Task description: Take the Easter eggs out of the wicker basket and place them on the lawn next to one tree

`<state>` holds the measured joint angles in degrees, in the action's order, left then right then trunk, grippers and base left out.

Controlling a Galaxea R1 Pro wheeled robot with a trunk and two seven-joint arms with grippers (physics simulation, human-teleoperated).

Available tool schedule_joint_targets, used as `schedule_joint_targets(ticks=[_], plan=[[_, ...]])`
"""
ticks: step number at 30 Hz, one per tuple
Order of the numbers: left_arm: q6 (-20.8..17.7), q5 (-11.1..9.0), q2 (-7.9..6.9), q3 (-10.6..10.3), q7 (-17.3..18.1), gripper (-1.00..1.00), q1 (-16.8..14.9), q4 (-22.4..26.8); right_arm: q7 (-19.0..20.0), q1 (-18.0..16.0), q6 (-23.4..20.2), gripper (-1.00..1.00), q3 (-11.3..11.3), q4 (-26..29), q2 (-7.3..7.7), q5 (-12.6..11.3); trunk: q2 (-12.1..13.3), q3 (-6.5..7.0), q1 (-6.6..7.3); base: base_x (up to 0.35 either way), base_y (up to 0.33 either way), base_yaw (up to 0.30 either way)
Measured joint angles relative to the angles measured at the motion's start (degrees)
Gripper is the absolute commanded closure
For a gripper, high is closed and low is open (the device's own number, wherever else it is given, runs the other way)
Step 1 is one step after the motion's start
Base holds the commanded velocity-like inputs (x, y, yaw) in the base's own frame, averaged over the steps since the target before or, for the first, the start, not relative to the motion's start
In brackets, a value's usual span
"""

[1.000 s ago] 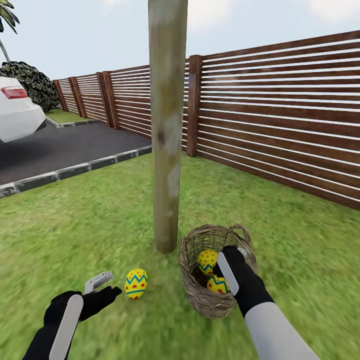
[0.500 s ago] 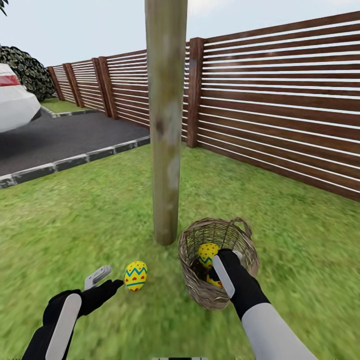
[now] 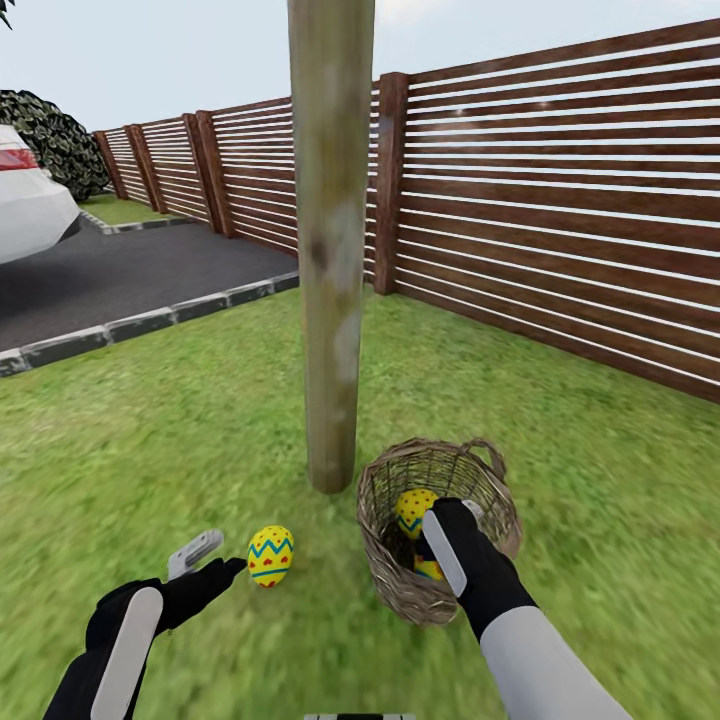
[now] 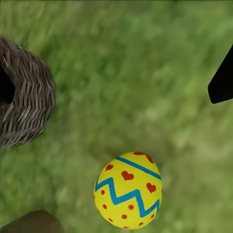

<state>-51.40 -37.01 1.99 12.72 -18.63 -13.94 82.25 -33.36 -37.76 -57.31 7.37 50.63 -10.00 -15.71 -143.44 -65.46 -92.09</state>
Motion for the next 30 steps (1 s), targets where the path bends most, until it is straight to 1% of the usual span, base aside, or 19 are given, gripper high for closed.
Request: schedule_joint_targets(ticks=[10, 18, 26, 30], plan=[[0.0, -0.1, 0.04, -0.1, 0.0, -1.00, 0.0, -0.1, 0.0, 0.0, 0.0, -1.00, -0.1, -0.1, 0.00, 0.0, 0.0, 0.00, 0.01, 0.298, 0.000, 0.000], [0.0, 0.0, -0.16, 0.0, -0.2, -1.00, 0.0, 0.0, 0.1, 0.0, 0.0, -1.00, -0.2, -0.2, 0.04, 0.0, 0.0, 0.00, -0.02, 0.070, 0.000, 0.000], [0.2, 0.0, -0.04, -0.1, -0.3, -1.00, 0.0, 0.0, 0.1, 0.0, 0.0, -1.00, -0.3, -2.4, 0.04, -0.1, -0.1, -1.77, -0.23, 0.006, 0.000, 0.000], [-0.2, -0.3, -0.22, 0.0, -0.2, -1.00, 0.0, 0.3, 0.1, 0.0, 0.0, -1.00, -0.4, -2.7, 0.09, -0.1, -0.2, -2.66, -0.34, 0.000, 0.000, 0.000]])
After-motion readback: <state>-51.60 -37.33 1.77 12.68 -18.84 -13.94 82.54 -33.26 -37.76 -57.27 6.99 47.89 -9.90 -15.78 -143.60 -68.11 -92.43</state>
